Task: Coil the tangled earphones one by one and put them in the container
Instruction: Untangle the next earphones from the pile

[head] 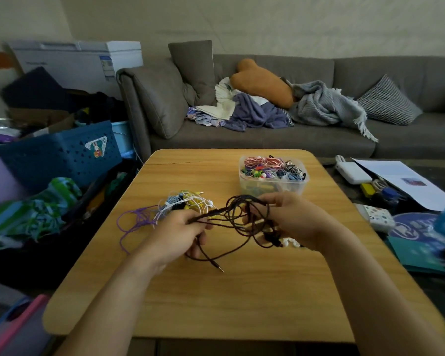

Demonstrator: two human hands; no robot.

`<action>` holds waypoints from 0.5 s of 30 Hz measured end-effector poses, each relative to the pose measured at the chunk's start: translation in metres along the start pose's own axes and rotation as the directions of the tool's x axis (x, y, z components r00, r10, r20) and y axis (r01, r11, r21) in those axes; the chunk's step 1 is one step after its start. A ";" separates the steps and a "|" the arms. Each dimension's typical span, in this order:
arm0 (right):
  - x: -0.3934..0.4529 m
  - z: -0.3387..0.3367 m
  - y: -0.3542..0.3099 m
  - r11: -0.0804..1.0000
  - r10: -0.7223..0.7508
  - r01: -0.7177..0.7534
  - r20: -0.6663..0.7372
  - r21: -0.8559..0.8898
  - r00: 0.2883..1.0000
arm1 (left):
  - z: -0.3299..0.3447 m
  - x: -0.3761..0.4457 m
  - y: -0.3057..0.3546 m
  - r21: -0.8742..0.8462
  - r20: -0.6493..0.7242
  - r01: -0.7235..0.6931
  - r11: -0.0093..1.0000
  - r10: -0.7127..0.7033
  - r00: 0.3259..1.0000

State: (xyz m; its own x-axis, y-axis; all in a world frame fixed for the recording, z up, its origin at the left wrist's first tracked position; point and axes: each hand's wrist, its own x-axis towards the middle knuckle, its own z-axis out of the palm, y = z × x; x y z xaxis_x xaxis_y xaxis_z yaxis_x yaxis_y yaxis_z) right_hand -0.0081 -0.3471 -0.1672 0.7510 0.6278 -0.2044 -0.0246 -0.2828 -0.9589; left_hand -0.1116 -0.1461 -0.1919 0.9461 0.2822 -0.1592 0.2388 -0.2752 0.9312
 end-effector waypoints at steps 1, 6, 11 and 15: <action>0.000 0.000 0.001 0.999 0.034 -0.034 0.021 -0.027 0.999 | -0.004 0.000 -0.001 -0.010 -0.032 0.030 0.999 -0.030 0.999; 0.002 0.009 0.004 0.991 0.100 -0.093 0.066 -0.098 0.993 | -0.016 -0.005 0.000 0.086 -0.152 0.082 0.993 -0.069 0.986; 0.006 0.014 0.007 0.955 0.088 -0.058 0.093 -0.291 0.992 | -0.014 -0.018 0.006 0.592 -0.239 -0.029 0.805 0.210 0.948; 0.009 0.022 0.011 0.912 0.054 0.000 0.120 -0.409 0.991 | 0.008 -0.032 0.015 0.346 -0.062 -0.382 0.857 0.427 0.902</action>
State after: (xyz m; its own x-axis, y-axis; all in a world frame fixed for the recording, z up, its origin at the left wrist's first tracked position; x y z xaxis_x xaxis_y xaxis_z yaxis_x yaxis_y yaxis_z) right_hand -0.0161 -0.3286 -0.1836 0.6639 0.6941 -0.2785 0.2473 -0.5552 -0.7941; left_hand -0.1363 -0.1664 -0.1753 0.9417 0.1940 0.2747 -0.0810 -0.6620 0.7452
